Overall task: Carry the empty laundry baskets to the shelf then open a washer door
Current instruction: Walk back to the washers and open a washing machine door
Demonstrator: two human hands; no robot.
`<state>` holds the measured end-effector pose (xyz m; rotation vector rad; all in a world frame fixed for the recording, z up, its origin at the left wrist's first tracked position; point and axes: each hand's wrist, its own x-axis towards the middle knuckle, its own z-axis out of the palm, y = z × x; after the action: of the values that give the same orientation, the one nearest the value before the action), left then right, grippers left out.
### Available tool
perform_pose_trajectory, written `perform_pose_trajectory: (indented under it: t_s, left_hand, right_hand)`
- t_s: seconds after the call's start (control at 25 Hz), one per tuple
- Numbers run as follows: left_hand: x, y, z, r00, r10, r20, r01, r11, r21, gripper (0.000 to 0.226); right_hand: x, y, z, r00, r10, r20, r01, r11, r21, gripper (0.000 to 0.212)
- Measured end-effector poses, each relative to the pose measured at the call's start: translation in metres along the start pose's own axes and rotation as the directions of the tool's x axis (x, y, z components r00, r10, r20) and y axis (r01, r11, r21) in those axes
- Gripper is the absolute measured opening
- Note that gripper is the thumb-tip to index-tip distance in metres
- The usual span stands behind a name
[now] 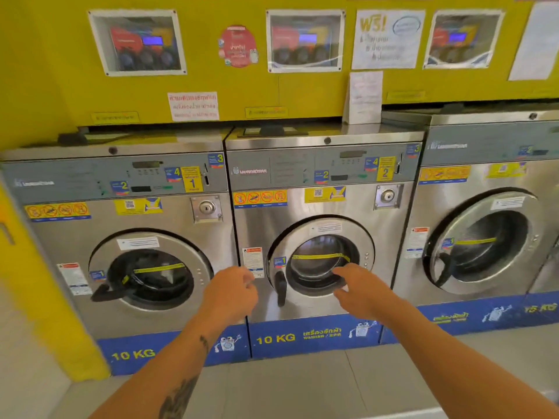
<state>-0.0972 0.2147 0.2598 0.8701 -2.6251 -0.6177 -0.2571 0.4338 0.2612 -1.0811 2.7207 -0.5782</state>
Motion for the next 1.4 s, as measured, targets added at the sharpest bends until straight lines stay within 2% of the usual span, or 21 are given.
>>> perform_pose_trajectory:
  t_s: [0.12, 0.2, 0.32, 0.48, 0.6, 0.84, 0.96, 1.04, 1.16, 1.24, 1.32, 1.4]
  left_hand:
    - [0.053, 0.01, 0.029, 0.999, -0.049, -0.007, 0.049, 0.998, 0.045, 0.028]
    - [0.082, 0.015, 0.05, 0.996, -0.09, -0.017, 0.09, 0.996, 0.012, 0.03]
    - [0.119, 0.014, 0.08, 0.997, -0.073, 0.012, 0.073, 0.997, -0.034, 0.038]
    - [0.177, 0.005, 0.111, 0.998, 0.061, 0.028, -0.057, 0.99, -0.13, 0.046]
    - [0.229, -0.008, 0.131, 0.982, 0.18, 0.065, -0.172, 0.979, -0.111, 0.054]
    - [0.33, -0.035, 0.161, 0.887, 0.431, 0.167, -0.404, 0.898, -0.177, 0.06]
    - [0.357, -0.033, 0.172, 0.817, 0.539, 0.204, -0.49, 0.836, -0.246, 0.057]
    - [0.367, -0.035, 0.179, 0.78, 0.581, 0.234, -0.512, 0.807, -0.296, 0.055]
    - [0.378, -0.041, 0.18, 0.755, 0.604, 0.256, -0.511, 0.786, -0.349, 0.056]
    - [0.382, -0.043, 0.18, 0.742, 0.607, 0.284, -0.503, 0.785, -0.363, 0.057]
    - [0.379, -0.044, 0.179, 0.734, 0.611, 0.296, -0.494, 0.78, -0.385, 0.057]
    - [0.368, -0.044, 0.178, 0.725, 0.624, 0.292, -0.495, 0.767, -0.409, 0.056]
  right_hand:
    - [0.072, 0.026, -0.003, 0.996, -0.047, 0.07, 0.045, 0.999, 0.023, 0.058]
    - [0.117, 0.04, -0.003, 0.993, -0.068, 0.099, 0.065, 0.997, 0.028, 0.057]
    - [0.167, 0.051, 0.006, 0.989, -0.097, 0.108, 0.091, 0.994, 0.059, 0.055]
    - [0.204, 0.065, 0.048, 0.982, -0.051, 0.182, 0.032, 0.994, 0.105, 0.055]
    - [0.226, 0.068, 0.083, 0.972, 0.02, 0.233, -0.036, 0.997, 0.064, 0.053]
    - [0.271, 0.051, 0.167, 0.904, 0.209, 0.372, -0.229, 0.973, 0.01, 0.055]
    - [0.285, 0.044, 0.215, 0.852, 0.274, 0.445, -0.37, 0.918, 0.143, 0.063]
    - [0.297, 0.04, 0.244, 0.836, 0.309, 0.454, -0.467, 0.835, 0.29, 0.067]
    - [0.312, 0.029, 0.268, 0.828, 0.389, 0.404, -0.556, 0.667, 0.497, 0.056]
    - [0.314, 0.023, 0.277, 0.807, 0.448, 0.384, -0.59, 0.587, 0.554, 0.046]
    - [0.308, 0.023, 0.277, 0.801, 0.472, 0.368, -0.597, 0.593, 0.54, 0.039]
    - [0.294, 0.029, 0.272, 0.813, 0.457, 0.361, -0.582, 0.659, 0.477, 0.038]
